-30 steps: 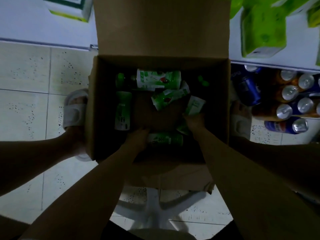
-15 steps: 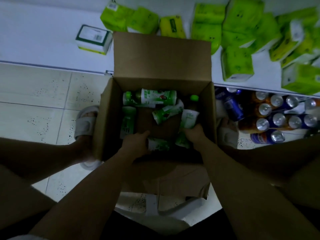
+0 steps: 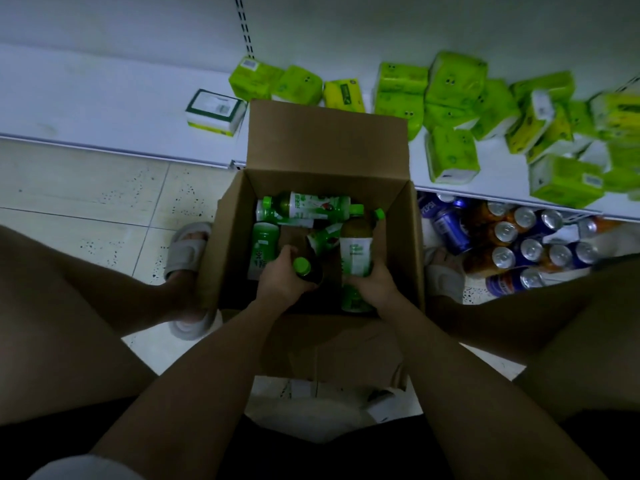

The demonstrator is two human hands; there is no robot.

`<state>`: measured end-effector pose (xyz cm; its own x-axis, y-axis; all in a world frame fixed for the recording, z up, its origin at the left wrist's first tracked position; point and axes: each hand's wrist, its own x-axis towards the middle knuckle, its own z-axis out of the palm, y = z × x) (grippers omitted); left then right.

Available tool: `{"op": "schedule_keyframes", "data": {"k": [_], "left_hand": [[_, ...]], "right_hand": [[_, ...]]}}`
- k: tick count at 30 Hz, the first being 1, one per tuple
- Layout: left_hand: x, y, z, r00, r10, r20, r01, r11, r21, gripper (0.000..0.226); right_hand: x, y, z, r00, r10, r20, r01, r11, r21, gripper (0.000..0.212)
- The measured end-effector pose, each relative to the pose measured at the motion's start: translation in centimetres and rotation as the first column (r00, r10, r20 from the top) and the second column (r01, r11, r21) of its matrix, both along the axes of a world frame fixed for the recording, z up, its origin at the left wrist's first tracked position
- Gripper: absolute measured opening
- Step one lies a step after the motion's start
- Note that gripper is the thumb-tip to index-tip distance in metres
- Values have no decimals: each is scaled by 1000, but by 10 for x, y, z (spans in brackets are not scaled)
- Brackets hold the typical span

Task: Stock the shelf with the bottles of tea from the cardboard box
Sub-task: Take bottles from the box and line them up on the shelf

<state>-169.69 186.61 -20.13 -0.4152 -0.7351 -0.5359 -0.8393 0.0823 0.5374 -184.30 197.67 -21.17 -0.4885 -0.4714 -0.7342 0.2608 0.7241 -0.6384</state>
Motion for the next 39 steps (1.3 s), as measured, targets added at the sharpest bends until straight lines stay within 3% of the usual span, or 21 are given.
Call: {"op": "schedule_keyframes", "data": {"k": [9, 17, 22, 28, 30, 34, 36, 39], "left_hand": [[-30, -3, -22, 975, 83, -206, -42, 980, 193, 65], [-32, -17, -27, 947, 240, -214, -196, 959, 206, 63], [-27, -24, 0, 909, 320, -268, -273, 941, 199, 65], [-28, -57, 59, 839, 335, -428, -301, 942, 147, 64], [-30, -71, 92, 846, 266, -462, -265, 962, 68, 64], [-32, -94, 164, 793, 150, -591, -207, 978, -31, 65], [-33, -101, 201, 763, 98, -639, -186, 980, -71, 63], [-33, -102, 255, 666, 78, -742, -198, 978, -74, 56]], "right_hand": [[-10, 6, -21, 992, -64, 109, 66, 998, -6, 67], [-19, 5, -29, 971, -81, 227, 92, 995, -39, 71], [-29, -12, -4, 963, -63, 262, 97, 989, -116, 67], [-40, -37, 50, 935, -52, 350, 179, 923, -341, 61], [-46, -44, 77, 944, -36, 329, 175, 898, -404, 58], [-52, -58, 150, 985, -10, 174, 97, 859, -503, 20], [-54, -62, 185, 998, 15, 54, 17, 833, -553, 24], [-54, -65, 237, 994, 38, -99, -90, 788, -609, 49]]}}
